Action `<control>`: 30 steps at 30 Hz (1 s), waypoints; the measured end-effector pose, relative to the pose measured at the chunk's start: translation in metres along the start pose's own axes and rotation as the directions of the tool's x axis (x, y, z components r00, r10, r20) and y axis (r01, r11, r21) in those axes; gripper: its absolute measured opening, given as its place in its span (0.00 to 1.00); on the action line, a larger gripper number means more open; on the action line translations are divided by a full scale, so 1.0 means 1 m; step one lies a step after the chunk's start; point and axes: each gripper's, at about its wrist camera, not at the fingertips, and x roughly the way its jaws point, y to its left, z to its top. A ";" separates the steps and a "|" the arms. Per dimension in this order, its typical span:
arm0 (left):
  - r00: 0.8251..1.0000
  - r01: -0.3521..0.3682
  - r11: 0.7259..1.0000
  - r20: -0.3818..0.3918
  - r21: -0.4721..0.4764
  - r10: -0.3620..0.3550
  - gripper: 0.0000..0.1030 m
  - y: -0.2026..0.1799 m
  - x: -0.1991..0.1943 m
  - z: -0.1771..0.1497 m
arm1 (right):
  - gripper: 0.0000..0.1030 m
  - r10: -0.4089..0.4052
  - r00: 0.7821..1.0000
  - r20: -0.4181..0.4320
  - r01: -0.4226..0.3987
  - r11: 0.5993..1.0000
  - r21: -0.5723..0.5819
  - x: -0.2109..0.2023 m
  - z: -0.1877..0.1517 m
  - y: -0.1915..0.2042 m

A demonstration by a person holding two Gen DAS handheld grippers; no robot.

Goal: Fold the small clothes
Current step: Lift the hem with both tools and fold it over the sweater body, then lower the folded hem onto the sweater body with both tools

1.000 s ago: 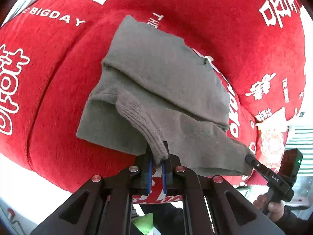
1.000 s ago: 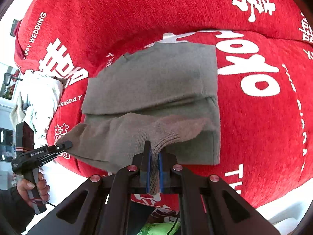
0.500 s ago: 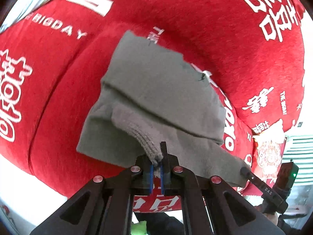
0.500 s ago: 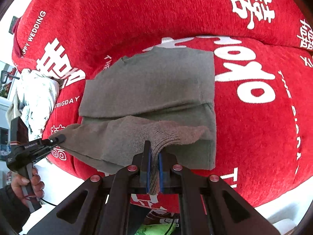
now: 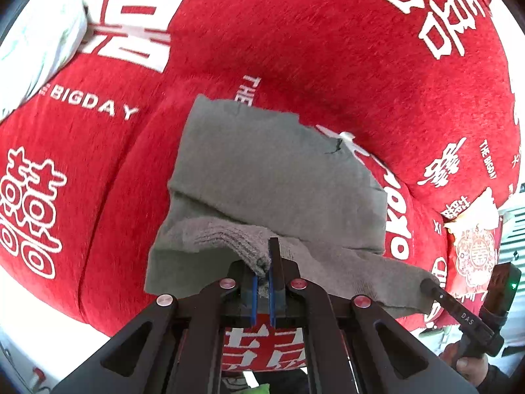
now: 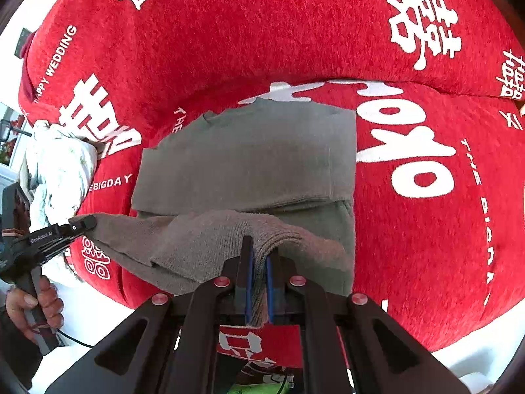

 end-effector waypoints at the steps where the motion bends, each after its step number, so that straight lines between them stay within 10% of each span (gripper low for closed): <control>1: 1.000 0.003 1.000 0.004 0.002 -0.003 0.05 -0.002 -0.002 0.002 | 0.07 0.001 1.000 0.002 -0.001 1.000 0.001 -0.001 0.002 0.000; 30: 0.997 0.033 0.999 0.065 0.031 -0.035 0.05 -0.027 0.002 0.065 | 0.07 -0.067 0.997 0.049 0.064 0.995 0.074 0.014 0.076 0.000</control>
